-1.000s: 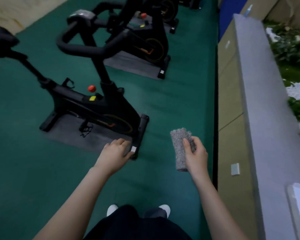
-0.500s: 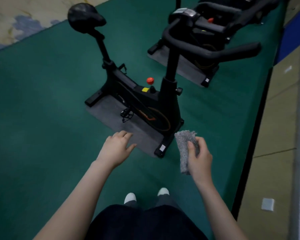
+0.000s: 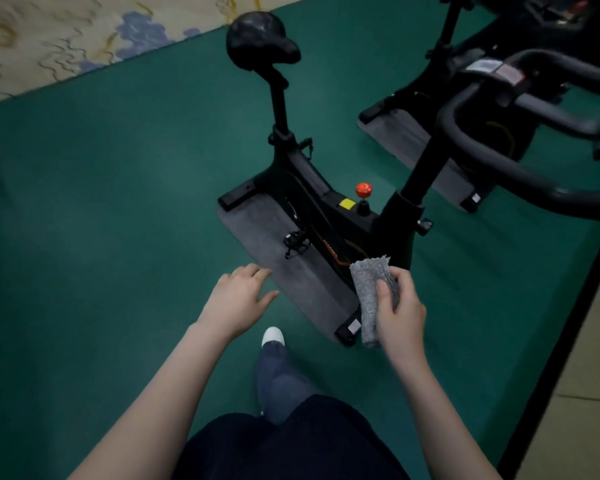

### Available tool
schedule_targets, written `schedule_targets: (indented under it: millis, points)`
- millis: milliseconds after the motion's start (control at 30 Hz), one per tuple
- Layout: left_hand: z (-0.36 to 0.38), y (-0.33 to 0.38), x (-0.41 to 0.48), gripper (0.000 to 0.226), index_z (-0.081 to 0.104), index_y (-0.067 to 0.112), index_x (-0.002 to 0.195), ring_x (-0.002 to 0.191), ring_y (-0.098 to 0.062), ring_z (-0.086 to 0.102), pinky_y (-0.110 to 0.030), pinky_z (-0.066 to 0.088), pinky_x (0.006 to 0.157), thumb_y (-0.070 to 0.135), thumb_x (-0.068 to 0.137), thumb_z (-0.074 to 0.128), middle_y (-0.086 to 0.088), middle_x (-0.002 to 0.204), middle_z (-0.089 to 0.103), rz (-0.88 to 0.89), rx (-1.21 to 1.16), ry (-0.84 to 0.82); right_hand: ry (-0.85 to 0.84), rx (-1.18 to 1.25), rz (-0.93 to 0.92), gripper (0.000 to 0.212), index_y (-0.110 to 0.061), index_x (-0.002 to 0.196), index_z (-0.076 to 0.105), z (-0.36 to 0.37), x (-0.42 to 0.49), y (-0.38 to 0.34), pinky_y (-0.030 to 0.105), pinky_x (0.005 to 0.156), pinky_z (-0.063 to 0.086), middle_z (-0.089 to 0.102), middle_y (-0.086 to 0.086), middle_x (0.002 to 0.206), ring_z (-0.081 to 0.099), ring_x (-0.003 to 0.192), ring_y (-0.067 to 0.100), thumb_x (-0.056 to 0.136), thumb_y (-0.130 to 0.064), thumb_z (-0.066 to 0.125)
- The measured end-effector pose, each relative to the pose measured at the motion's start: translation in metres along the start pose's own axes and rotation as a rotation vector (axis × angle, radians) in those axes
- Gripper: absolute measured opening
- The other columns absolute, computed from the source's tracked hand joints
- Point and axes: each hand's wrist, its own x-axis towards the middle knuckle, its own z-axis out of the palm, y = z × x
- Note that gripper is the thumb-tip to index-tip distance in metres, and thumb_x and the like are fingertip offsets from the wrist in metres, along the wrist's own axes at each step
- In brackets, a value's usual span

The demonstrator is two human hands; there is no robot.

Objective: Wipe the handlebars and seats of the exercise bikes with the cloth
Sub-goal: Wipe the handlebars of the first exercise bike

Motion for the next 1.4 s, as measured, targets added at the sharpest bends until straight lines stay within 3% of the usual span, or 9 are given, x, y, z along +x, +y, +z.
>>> schedule_targets:
  millis: [133, 300, 667, 833, 967, 1100, 1400]
  points:
    - [-0.024, -0.010, 0.044, 0.048, 0.044, 0.018, 0.139, 0.124, -0.022, 0.046, -0.037, 0.036, 0.101, 0.044, 0.098, 0.043, 0.000, 0.136, 0.049, -0.013, -0.001, 0.001, -0.053, 0.022, -0.029, 0.013, -0.021, 0.108, 0.054, 0.021, 0.050, -0.019, 0.041, 0.078, 0.049, 0.065, 0.000, 0.097, 0.059, 0.091, 0.024, 0.097, -0.018, 0.049]
    - [-0.058, -0.025, 0.095, 0.048, 0.044, 0.019, 0.139, 0.124, -0.021, 0.045, -0.035, 0.035, 0.102, 0.045, 0.098, 0.042, 0.001, 0.137, 0.049, -0.035, 0.006, 0.026, -0.129, 0.039, -0.059, 0.011, -0.025, 0.103, 0.056, 0.042, 0.102, -0.042, 0.030, 0.069, 0.047, 0.064, -0.007, 0.092, 0.061, 0.086, 0.013, 0.097, -0.019, 0.050]
    - [-0.105, -0.051, 0.190, 0.049, 0.043, 0.019, 0.139, 0.124, -0.021, 0.046, -0.035, 0.036, 0.101, 0.045, 0.098, 0.042, 0.001, 0.138, 0.048, 0.092, 0.050, 0.007, -0.017, 0.019, 0.064, 0.010, -0.028, 0.104, 0.055, 0.068, 0.160, -0.067, 0.034, 0.070, 0.051, 0.064, -0.007, 0.093, 0.061, 0.084, 0.013, 0.097, -0.023, 0.049]
    - [-0.133, -0.069, 0.244, 0.049, 0.042, 0.020, 0.140, 0.126, -0.019, 0.044, -0.035, 0.037, 0.102, 0.045, 0.098, 0.042, 0.002, 0.140, 0.046, 0.231, 0.080, -0.023, 0.146, 0.030, 0.164, 0.012, -0.035, 0.102, 0.052, 0.094, 0.175, -0.087, 0.031, 0.072, 0.050, 0.062, -0.014, 0.095, 0.061, 0.089, 0.009, 0.097, -0.025, 0.049]
    - [-0.163, -0.087, 0.290, 0.049, 0.042, 0.020, 0.141, 0.126, -0.019, 0.045, -0.036, 0.037, 0.102, 0.045, 0.098, 0.042, 0.002, 0.141, 0.046, 0.375, 0.114, -0.058, 0.318, 0.050, 0.244, 0.016, -0.020, 0.111, 0.058, 0.127, 0.188, -0.114, 0.035, 0.084, 0.049, 0.062, -0.005, 0.106, 0.058, 0.099, 0.014, 0.096, -0.021, 0.051]
    - [-0.187, -0.097, 0.331, 0.049, 0.044, 0.019, 0.140, 0.124, -0.018, 0.046, -0.034, 0.038, 0.100, 0.044, 0.098, 0.043, 0.003, 0.139, 0.047, 0.524, 0.133, -0.076, 0.480, 0.072, 0.315, 0.017, -0.014, 0.111, 0.059, 0.156, 0.198, -0.144, 0.033, 0.086, 0.047, 0.062, 0.000, 0.107, 0.058, 0.101, 0.018, 0.095, -0.017, 0.053]
    - [-0.198, -0.058, 0.377, 0.047, 0.046, 0.019, 0.138, 0.124, -0.018, 0.046, -0.032, 0.037, 0.100, 0.042, 0.097, 0.046, 0.004, 0.136, 0.050, 0.816, 0.121, -0.130, 0.704, 0.109, 0.467, 0.021, -0.014, 0.114, 0.057, 0.161, 0.197, -0.169, 0.041, 0.088, 0.050, 0.063, 0.003, 0.111, 0.059, 0.104, 0.021, 0.096, -0.022, 0.052]
